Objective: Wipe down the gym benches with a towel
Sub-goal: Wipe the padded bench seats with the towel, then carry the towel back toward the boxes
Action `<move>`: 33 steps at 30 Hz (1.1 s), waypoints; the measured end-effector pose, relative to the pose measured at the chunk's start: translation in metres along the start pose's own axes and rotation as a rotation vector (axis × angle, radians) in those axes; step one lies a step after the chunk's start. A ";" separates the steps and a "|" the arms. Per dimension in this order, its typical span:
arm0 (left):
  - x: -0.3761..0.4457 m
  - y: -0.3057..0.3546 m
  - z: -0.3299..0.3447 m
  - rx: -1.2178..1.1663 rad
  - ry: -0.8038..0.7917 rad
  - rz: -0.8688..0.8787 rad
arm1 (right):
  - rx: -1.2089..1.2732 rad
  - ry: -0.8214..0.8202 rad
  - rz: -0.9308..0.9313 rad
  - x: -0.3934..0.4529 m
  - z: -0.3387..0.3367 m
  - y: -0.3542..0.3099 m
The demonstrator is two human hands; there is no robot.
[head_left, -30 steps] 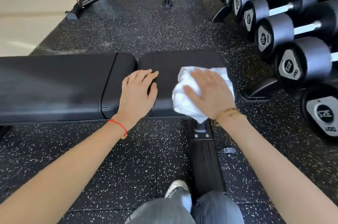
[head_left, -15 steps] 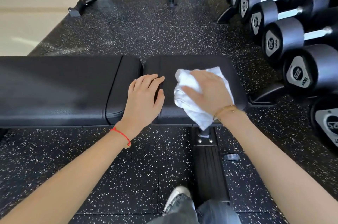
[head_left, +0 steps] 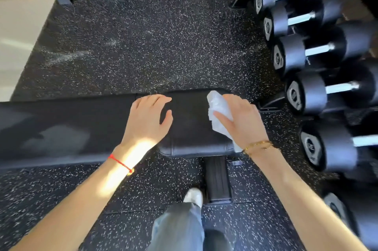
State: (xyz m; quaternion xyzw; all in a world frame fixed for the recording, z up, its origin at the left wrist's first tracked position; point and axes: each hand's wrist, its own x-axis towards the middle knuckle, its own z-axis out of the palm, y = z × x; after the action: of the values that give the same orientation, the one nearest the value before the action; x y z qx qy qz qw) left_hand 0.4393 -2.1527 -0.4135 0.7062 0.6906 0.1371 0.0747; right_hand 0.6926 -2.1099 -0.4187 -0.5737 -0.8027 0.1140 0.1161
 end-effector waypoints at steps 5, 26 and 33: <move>0.017 0.041 -0.114 -0.023 -0.006 0.057 | 0.065 0.015 0.043 -0.004 -0.116 -0.023; 0.124 0.194 -0.350 -0.057 0.062 0.245 | 0.124 0.232 0.164 0.025 -0.416 -0.007; 0.182 0.274 -0.334 -0.079 0.079 0.215 | 0.155 0.177 0.110 0.062 -0.454 0.073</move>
State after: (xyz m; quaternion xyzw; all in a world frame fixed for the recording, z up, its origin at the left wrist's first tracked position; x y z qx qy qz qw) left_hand 0.6038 -2.0087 0.0012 0.7666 0.6075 0.1991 0.0598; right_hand 0.8829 -2.0055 -0.0085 -0.6139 -0.7455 0.1307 0.2243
